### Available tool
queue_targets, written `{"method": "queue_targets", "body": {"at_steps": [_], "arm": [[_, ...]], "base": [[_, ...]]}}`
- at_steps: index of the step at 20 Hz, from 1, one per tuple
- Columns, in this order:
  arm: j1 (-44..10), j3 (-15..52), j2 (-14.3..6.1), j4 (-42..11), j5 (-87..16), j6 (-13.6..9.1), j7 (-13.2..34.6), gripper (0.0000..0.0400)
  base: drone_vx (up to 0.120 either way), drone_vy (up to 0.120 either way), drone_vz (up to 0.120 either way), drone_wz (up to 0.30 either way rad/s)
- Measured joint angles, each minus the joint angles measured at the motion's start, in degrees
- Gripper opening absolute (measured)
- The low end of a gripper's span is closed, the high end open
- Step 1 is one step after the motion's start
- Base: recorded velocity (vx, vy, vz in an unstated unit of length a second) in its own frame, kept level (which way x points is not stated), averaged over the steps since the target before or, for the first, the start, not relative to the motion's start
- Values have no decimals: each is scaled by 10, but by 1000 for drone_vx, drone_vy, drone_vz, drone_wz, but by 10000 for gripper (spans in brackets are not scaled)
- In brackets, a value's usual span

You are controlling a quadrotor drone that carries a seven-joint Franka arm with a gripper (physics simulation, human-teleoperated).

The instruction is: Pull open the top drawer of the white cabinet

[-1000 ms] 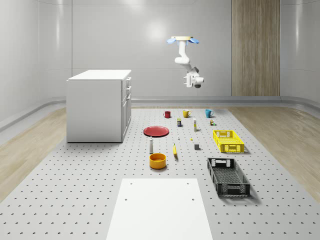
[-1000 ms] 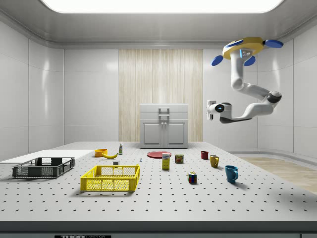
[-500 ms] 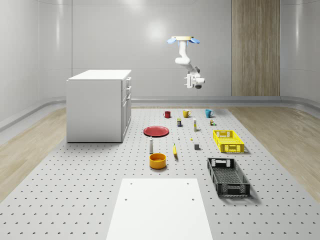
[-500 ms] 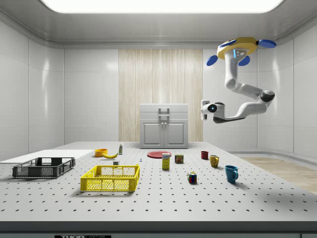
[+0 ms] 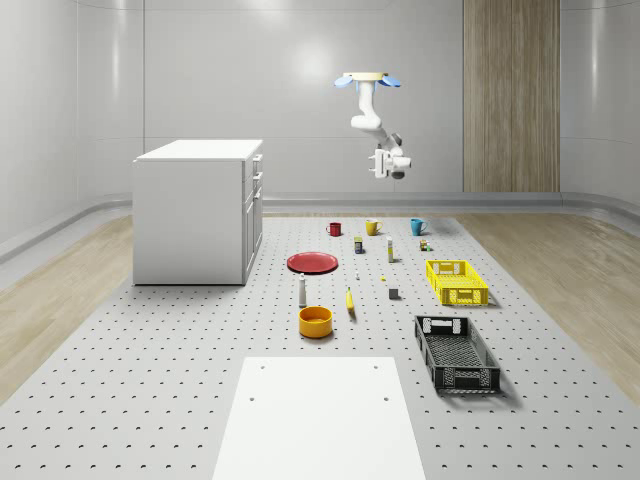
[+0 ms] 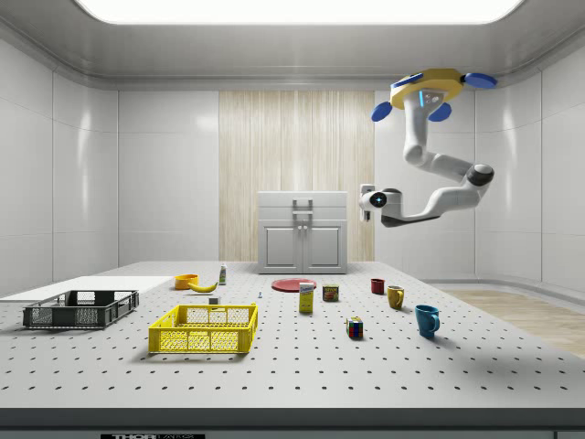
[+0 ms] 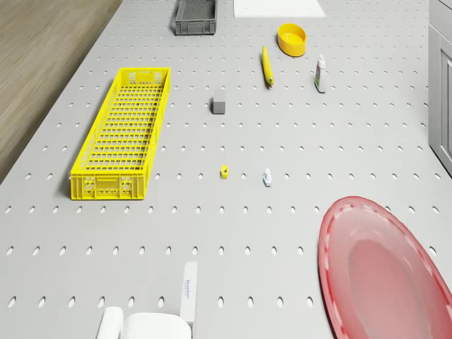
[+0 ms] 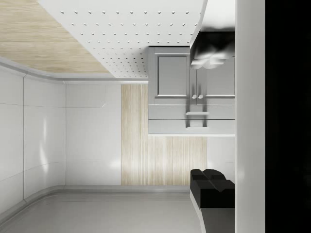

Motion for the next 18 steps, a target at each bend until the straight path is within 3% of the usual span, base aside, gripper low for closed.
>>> {"method": "queue_targets", "body": {"at_steps": [18], "arm": [[18, -5, -20, -3, -17, 17, 14, 305]], "base": [[120, 0, 0, 0]]}}
